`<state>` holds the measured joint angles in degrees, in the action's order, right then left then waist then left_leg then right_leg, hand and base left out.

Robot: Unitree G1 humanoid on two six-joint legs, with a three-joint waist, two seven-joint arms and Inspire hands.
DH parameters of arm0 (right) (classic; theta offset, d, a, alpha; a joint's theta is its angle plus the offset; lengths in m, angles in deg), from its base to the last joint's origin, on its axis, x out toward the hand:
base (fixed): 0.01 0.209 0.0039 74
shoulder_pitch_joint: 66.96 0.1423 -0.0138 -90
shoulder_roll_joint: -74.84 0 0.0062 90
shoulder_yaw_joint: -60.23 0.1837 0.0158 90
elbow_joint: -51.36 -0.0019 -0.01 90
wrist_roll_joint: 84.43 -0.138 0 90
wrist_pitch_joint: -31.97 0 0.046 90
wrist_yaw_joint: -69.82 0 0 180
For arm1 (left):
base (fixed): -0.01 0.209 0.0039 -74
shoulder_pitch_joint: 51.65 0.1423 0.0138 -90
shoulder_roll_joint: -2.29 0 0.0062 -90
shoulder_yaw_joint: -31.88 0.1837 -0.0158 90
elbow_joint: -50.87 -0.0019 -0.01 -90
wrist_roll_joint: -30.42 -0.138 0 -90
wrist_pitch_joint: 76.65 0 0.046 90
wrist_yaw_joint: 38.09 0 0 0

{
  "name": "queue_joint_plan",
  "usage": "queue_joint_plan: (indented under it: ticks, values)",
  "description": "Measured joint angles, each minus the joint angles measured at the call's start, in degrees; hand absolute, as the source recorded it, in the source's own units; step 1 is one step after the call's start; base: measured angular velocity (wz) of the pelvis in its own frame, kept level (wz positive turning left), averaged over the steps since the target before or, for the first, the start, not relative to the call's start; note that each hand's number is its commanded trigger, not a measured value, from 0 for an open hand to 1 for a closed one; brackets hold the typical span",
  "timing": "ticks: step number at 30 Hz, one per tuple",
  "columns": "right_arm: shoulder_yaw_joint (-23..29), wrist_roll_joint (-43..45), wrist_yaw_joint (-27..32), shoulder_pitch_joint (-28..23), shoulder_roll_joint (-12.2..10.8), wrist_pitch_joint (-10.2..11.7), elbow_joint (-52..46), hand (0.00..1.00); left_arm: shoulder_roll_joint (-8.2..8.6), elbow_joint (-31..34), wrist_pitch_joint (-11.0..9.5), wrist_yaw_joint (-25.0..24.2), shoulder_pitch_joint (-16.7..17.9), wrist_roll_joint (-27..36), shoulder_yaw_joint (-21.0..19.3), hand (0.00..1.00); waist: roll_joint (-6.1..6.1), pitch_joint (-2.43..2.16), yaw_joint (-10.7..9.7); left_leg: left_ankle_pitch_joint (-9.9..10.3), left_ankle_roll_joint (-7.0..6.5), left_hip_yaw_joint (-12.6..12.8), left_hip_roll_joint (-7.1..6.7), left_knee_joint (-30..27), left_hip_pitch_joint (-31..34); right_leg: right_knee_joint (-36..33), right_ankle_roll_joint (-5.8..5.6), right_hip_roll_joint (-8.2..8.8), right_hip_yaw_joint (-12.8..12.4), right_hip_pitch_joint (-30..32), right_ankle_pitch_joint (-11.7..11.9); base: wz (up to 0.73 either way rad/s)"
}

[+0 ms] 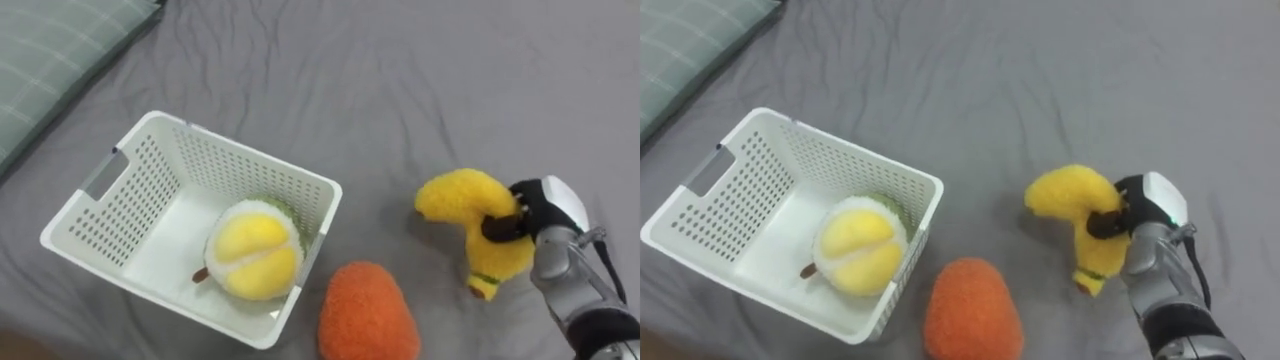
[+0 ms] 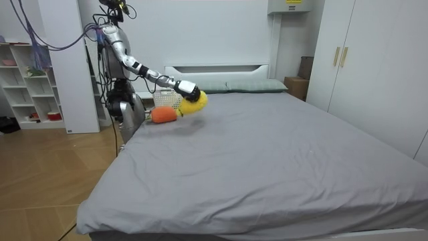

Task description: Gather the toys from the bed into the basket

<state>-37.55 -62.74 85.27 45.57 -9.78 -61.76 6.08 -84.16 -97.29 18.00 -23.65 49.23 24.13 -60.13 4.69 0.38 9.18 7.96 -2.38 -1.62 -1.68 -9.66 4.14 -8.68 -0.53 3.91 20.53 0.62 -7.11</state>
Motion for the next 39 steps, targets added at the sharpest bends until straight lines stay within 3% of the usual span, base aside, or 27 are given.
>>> queue_joint_plan:
  ticks: [10,17,24,31,39]
  values:
    - [0.1,1.9,-2.7,-7.0,0.1,-1.1,-25.6,1.00,0.87,1.2,0.1,-0.4,-3.1,-0.2,-1.4,0.00,0.17,-0.16,-1.1,0.1,-0.16,0.7,-0.06,0.5,-3.7,-0.2,-0.16,0.01,-1.9,-3.3,-0.1,-0.05]
    - [0.1,6.7,-3.9,-6.9,0.0,-1.4,-31.4,1.00,1.93,2.0,0.1,0.0,-3.2,-0.3,-1.7,0.00,0.20,-0.18,-0.9,0.2,-0.26,1.5,-0.09,0.9,-4.8,-0.6,-0.23,0.08,-3.0,-3.6,-0.2,-0.08]
    - [0.2,9.6,-5.7,-6.9,-1.5,-1.7,-38.6,1.00,2.81,3.5,0.4,-0.1,-3.1,-1.1,-2.4,0.00,-0.02,-0.01,-0.4,0.2,-0.28,1.5,-0.02,0.9,-5.6,-1.0,-0.38,0.02,-3.4,-3.7,-0.3,-0.01]
    - [-0.1,10.7,-6.3,-6.9,-2.2,-2.2,-43.2,1.00,2.96,4.3,0.5,-0.4,-3.3,-2.2,-2.4,0.00,0.27,0.21,2.2,0.2,-0.32,1.7,0.01,1.3,-5.8,-1.0,-0.41,0.02,-3.6,-3.7,-0.3,-0.01]
    - [-5.9,12.8,-10.5,-6.9,-4.5,-3.2,-47.5,1.00,3.22,4.0,0.5,-1.0,-3.5,-2.2,-2.3,0.00,0.08,0.31,3.3,0.3,-0.34,1.2,-0.03,1.4,-5.3,-1.0,-0.42,-0.02,-3.2,-3.5,-0.3,0.03]
